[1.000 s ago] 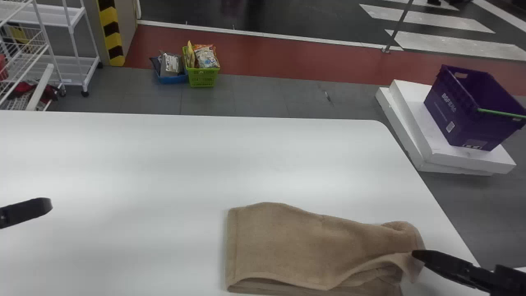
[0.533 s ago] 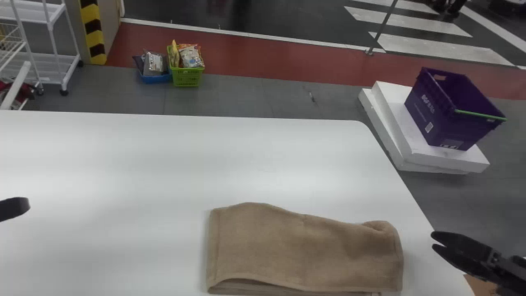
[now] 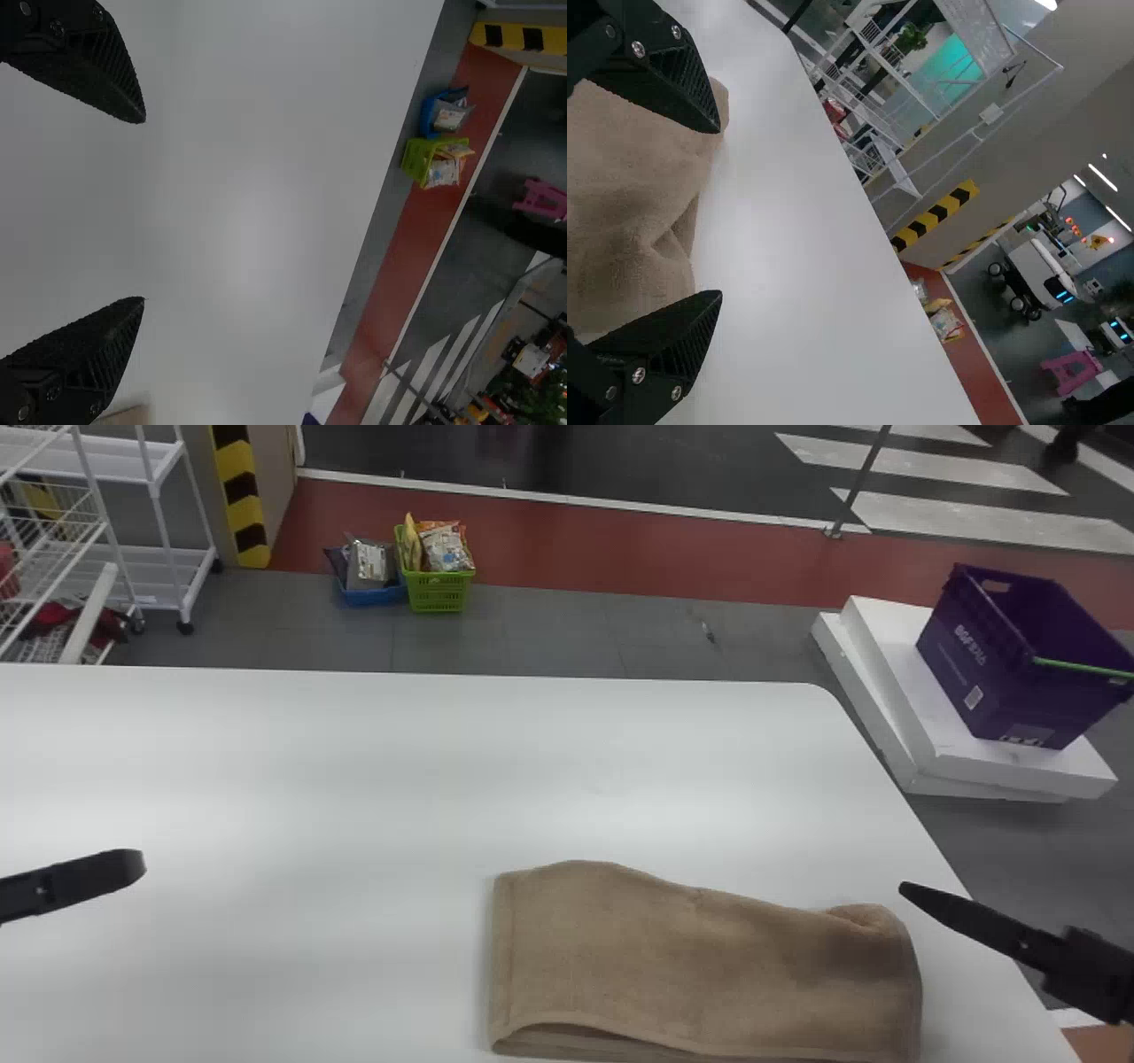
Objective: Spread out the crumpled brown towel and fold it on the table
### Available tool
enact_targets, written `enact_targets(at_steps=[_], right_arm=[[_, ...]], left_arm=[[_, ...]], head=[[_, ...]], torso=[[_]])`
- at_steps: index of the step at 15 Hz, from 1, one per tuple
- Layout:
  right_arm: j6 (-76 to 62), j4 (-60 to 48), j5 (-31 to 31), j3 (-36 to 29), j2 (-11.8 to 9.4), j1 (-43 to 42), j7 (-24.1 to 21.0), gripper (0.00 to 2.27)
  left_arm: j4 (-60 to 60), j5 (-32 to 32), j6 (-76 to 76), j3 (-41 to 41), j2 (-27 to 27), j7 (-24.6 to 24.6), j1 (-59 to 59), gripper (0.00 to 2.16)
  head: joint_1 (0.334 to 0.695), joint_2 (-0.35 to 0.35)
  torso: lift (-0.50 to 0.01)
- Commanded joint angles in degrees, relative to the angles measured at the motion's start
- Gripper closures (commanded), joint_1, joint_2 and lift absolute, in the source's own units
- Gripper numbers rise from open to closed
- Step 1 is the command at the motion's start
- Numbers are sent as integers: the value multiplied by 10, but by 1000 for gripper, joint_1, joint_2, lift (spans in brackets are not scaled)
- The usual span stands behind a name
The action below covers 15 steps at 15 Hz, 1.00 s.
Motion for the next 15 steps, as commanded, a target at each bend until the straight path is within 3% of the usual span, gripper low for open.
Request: enact_targets(at_steps=[1, 6, 8, 10, 13, 15], right_arm=[[1, 14, 20, -1, -15, -1, 2, 184], [30, 34, 46, 18, -29, 2, 2, 188], [43, 58, 45, 25, -36, -13, 2, 292], [53, 83, 46, 31, -39, -35, 2, 643], [78, 105, 42, 41, -47, -53, 2, 1538], [81, 112, 40, 42, -51, -53, 2, 1656]], left_arm=[[-7, 1, 2, -3, -1, -1, 8, 93], [-6, 1, 2, -14, -1, 7, 2, 93], [-6, 1, 2, -13, -1, 7, 2, 93], [-6, 2, 2, -14, -1, 6, 3, 93], [-6, 2, 2, -13, -1, 6, 5, 93], [-7, 2, 2, -11, -1, 6, 6, 93]], head=[[695, -228], [695, -262], [695, -266], [695, -265], [695, -255], [695, -251]], torso=[[-127], [-127], [-127], [-127], [-127], [-127]])
